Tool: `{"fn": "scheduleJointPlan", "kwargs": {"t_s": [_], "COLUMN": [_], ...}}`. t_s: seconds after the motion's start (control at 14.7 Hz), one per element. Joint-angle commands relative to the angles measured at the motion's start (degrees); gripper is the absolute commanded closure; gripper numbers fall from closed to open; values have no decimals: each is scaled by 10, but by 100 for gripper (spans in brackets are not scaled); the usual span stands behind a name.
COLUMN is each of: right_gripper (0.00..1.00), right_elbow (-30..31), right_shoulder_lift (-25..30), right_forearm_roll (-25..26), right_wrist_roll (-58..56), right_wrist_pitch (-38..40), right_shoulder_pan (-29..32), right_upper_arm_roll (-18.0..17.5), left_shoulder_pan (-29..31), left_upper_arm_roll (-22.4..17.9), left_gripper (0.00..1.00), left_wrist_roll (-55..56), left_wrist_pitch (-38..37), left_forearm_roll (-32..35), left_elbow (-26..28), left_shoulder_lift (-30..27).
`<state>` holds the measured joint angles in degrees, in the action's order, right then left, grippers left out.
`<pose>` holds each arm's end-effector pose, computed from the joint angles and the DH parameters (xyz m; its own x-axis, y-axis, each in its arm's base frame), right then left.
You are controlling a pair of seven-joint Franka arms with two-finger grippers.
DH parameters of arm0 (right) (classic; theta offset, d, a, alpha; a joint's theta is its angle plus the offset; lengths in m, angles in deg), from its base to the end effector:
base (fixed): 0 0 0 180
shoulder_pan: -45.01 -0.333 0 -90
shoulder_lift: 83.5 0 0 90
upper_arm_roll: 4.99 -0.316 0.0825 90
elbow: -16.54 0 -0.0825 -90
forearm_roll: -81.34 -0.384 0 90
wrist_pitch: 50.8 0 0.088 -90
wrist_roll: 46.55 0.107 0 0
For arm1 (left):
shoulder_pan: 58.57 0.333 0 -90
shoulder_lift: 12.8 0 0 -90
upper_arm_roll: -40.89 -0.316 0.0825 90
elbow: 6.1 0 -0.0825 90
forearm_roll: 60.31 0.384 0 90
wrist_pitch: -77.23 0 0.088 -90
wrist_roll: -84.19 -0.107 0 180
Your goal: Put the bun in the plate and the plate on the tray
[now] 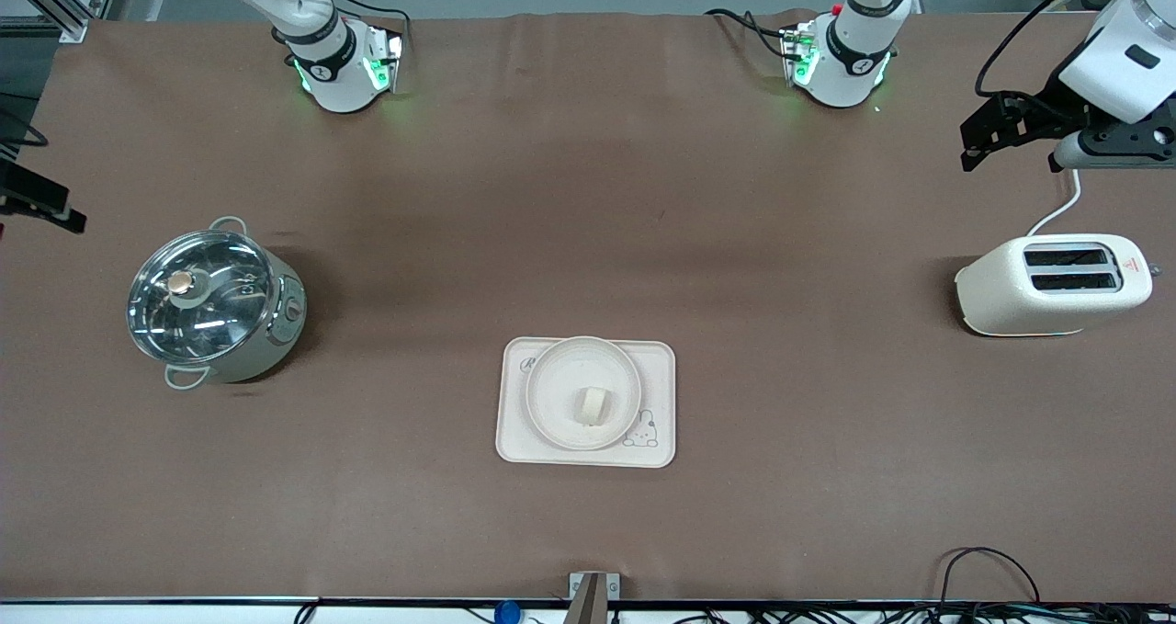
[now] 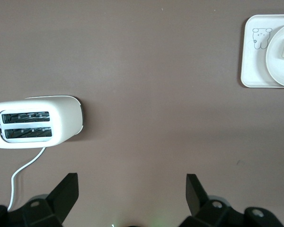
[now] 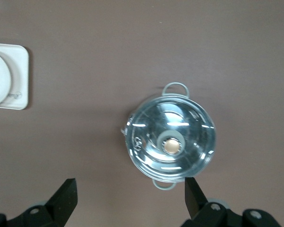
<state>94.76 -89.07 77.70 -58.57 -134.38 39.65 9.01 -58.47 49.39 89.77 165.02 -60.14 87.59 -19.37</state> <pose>0.5681 -0.0705 0.6573 0.9977 0.0670 0.0075 0.0672 -0.9970 -0.0389 0.5086 -0.0797 0.6514 0.9988 -0.0483 0.0123 -0.0481 -0.9987 -0.0188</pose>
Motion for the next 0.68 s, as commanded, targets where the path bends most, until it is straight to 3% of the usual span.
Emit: {"fn": "scheduleJointPlan", "kwargs": {"t_s": [0.0, 0.61], "right_gripper": [0, 0], "right_elbow": [43, 65], "right_shoulder_lift": [35, 52], "right_forearm_roll": [35, 38], "right_wrist_roll": [2, 36], "right_wrist_pitch": [-11, -10], "right_shoulder_pan": [32, 25], "right_upper_arm_roll": [-49, -66], "left_shoulder_pan": [1, 10], "left_upper_arm_roll": [-2, -8], "left_gripper": [0, 0], "left_wrist_roll": [-8, -7], "left_wrist_pitch": [-12, -23], "left_forearm_roll": [0, 12], "left_elbow": [-8, -30], "left_shoulder_lift": [-2, -1]}}
